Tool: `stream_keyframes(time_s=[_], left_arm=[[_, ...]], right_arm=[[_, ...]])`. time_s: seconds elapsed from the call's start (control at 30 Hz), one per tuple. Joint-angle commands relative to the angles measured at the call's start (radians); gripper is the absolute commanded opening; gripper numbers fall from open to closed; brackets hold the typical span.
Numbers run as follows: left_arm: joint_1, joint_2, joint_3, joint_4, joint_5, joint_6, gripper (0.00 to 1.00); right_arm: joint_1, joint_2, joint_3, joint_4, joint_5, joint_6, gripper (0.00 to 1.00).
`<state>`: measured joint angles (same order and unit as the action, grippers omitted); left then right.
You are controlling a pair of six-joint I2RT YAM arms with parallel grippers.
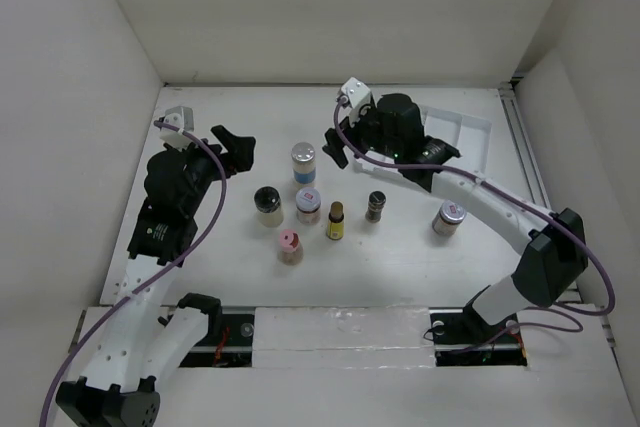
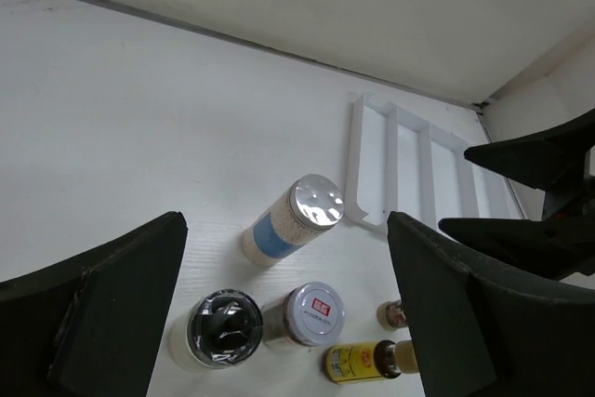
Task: Organize the condiment bottles
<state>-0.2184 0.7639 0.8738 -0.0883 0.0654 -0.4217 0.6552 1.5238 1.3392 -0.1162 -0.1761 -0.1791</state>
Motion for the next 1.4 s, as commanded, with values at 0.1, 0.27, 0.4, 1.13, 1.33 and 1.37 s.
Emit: stream_keyframes(time_s=[0.1, 0.27, 0.4, 1.13, 1.33, 1.37], left_arm=[[0.005, -0.018, -0.007, 0.032, 0.017, 0.023, 0.86], [0.005, -0.009, -0.007, 0.048, 0.030, 0.034, 0.19], [0.005, 0.014, -0.007, 0.039, 0.030, 0.034, 0.34], [0.005, 0.049, 0.004, 0.041, 0.039, 0.034, 0.73], [0.005, 0.049, 0.004, 0.050, 0.039, 0.034, 0.72], [0.005, 0.058, 0.004, 0.041, 0.039, 0.034, 0.72]], right_arm=[[0.004, -0.040, -0.040, 0.055, 0.038, 0.006, 0.75], [0.004, -0.005, -0.026, 0.055, 0.038, 0.006, 0.02], [0.014, 0.024, -0.002, 0.055, 0.015, -0.019, 0.74], [0.035, 0.458, 0.293, 0.013, -0.261, -0.053, 0.99], [0.035, 0.487, 0.313, 0.052, -0.237, -0.031, 0.57], [0.035, 0.487, 0.299, 0.052, -0.226, -0.031, 0.51]])
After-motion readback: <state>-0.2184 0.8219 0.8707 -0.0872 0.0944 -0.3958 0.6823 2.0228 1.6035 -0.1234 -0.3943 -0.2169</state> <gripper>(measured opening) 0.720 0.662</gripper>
